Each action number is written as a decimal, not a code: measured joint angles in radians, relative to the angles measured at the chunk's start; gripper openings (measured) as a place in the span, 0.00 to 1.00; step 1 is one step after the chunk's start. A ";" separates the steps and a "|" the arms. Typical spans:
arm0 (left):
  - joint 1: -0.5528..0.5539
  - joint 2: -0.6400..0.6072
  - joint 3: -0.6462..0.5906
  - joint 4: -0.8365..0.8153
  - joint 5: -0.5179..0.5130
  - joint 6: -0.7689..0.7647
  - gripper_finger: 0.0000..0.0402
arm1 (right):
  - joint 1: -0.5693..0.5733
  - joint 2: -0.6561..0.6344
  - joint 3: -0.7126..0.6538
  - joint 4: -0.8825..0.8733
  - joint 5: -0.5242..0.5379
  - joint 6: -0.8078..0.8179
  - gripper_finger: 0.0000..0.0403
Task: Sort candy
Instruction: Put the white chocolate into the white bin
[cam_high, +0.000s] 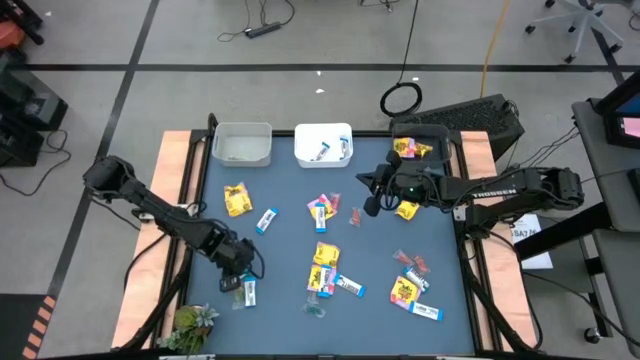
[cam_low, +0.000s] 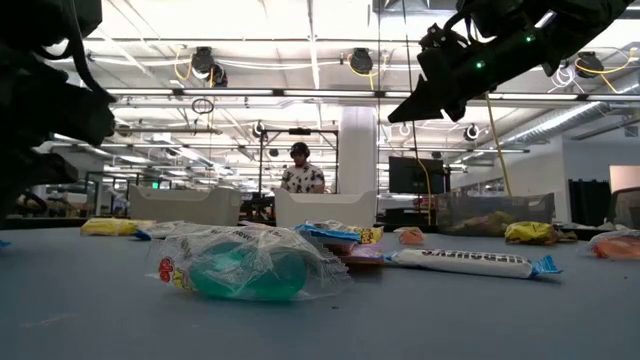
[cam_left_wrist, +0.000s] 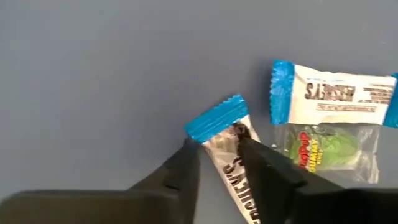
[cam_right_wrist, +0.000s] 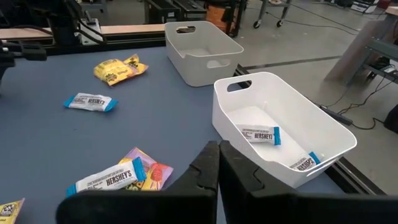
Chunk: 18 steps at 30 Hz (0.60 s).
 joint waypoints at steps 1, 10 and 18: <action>0.000 0.000 0.000 0.001 0.001 0.010 0.24 | 0.000 0.000 0.000 0.000 0.000 0.000 0.00; 0.001 -0.007 0.000 -0.009 -0.020 0.058 0.01 | 0.000 0.000 0.000 0.000 0.000 0.000 0.00; 0.089 -0.025 0.098 -0.183 -0.221 0.181 0.01 | 0.000 0.000 0.000 -0.002 0.000 0.000 0.00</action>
